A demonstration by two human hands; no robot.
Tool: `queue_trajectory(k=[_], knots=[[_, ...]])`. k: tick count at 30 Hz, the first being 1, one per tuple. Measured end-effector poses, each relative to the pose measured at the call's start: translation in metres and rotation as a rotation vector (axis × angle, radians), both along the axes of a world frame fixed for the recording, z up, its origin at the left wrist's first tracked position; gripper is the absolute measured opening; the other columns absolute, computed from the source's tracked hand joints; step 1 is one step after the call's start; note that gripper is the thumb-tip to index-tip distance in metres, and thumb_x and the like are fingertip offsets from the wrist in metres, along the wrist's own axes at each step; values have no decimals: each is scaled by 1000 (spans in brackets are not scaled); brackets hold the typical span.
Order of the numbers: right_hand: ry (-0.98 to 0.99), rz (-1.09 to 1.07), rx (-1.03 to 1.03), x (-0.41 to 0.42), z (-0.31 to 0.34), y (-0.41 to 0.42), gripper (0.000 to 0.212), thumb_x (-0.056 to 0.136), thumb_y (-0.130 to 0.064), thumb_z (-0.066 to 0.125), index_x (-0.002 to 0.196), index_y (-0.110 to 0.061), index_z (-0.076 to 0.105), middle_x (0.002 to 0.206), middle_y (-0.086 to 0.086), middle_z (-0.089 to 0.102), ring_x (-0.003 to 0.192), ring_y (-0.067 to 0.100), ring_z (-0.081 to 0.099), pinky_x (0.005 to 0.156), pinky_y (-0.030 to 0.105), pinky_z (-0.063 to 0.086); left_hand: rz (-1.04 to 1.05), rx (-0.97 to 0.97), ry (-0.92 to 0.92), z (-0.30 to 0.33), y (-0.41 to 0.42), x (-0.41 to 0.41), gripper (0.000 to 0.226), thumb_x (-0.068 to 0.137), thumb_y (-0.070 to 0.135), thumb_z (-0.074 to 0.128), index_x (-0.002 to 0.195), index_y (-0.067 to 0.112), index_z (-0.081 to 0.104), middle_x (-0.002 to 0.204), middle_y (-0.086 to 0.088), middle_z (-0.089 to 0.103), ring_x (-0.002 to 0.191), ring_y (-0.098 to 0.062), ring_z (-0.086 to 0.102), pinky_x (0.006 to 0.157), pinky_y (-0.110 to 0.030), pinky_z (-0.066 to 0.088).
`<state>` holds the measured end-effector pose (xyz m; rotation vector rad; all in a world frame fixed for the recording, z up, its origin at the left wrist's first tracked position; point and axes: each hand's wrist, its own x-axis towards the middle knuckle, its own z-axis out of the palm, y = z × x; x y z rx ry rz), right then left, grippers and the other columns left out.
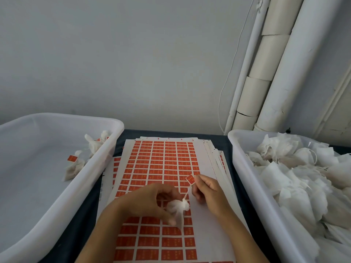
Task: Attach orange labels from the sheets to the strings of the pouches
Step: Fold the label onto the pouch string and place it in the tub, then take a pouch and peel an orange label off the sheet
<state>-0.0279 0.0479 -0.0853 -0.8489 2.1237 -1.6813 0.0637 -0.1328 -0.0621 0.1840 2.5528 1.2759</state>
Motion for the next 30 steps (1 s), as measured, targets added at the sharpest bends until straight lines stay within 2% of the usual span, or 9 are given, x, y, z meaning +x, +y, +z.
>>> queue_trajectory(k=[4, 8, 11, 15, 20, 23, 25, 27, 30], knots=[[-42, 35, -19, 2, 1, 1, 32, 97, -28, 39, 75, -11, 56, 60, -8, 61, 56, 5, 56, 61, 13, 47, -7, -112, 65, -4, 9, -7, 19, 78, 34, 74, 96, 31, 68, 91, 18, 66, 86, -3, 61, 76, -15, 52], [-44, 99, -33, 9, 4, -7, 31, 90, -38, 42, 86, -14, 60, 82, -3, 66, 79, 12, 63, 73, 19, 52, 200, -30, 191, -6, 11, -12, 8, 79, 31, 73, 77, 35, 66, 74, 20, 67, 73, -2, 65, 65, -13, 51], [-8, 95, -36, 14, 8, -19, 14, 88, -36, 56, 93, -23, 60, 92, -9, 65, 90, 8, 62, 75, 15, 51, 388, 95, 286, -6, 7, -12, 4, 82, 26, 71, 79, 25, 69, 74, 12, 70, 70, -7, 66, 63, -15, 53], [36, -34, -61, 16, 24, -39, 18, 83, -35, 67, 99, -34, 59, 98, -18, 63, 92, 4, 62, 70, 12, 52, 705, 232, 397, 5, 5, -13, 6, 79, 23, 72, 82, 20, 67, 77, 5, 70, 69, -10, 67, 60, -16, 53], [32, -117, -221, 17, 64, -83, 13, 84, -32, 67, 96, -31, 62, 94, -16, 65, 86, 3, 64, 63, 9, 50, 1028, 298, 532, 40, -7, -16, 11, 82, 31, 71, 86, 23, 65, 78, 4, 70, 69, -10, 68, 62, -23, 54], [-2, -136, -337, 19, 87, -115, 8, 86, -31, 65, 93, -27, 64, 89, -13, 67, 83, 5, 65, 61, 8, 50, 1153, 282, 682, 65, -20, -18, 13, 86, 31, 67, 82, 19, 62, 66, 6, 65, 54, 4, 62, 45, -9, 43], [-28, -143, -389, 22, 95, -139, 10, 87, -29, 64, 94, -22, 64, 91, -8, 68, 83, 7, 65, 63, 9, 51, 1213, 245, 736, 77, -31, -18, 13, 88, 30, 64, 86, 17, 61, 70, 6, 64, 58, 1, 62, 48, -11, 44], [-73, -127, -411, 26, 101, -163, 13, 87, -25, 64, 97, -17, 64, 94, -2, 68, 85, 10, 65, 66, 11, 52, 1315, 237, 742, 82, -44, -19, 15, 89, 30, 62, 95, 16, 61, 82, 2, 66, 72, -8, 63, 63, -23, 49], [-144, -51, -366, 30, 100, -192, 10, 88, -17, 62, 98, -16, 63, 102, 3, 67, 88, 13, 63, 61, 8, 49, 1497, 284, 707, 81, -66, -18, 15, 92, 22, 58, 103, 12, 59, 92, -3, 64, 81, -18, 61, 65, -25, 42]])
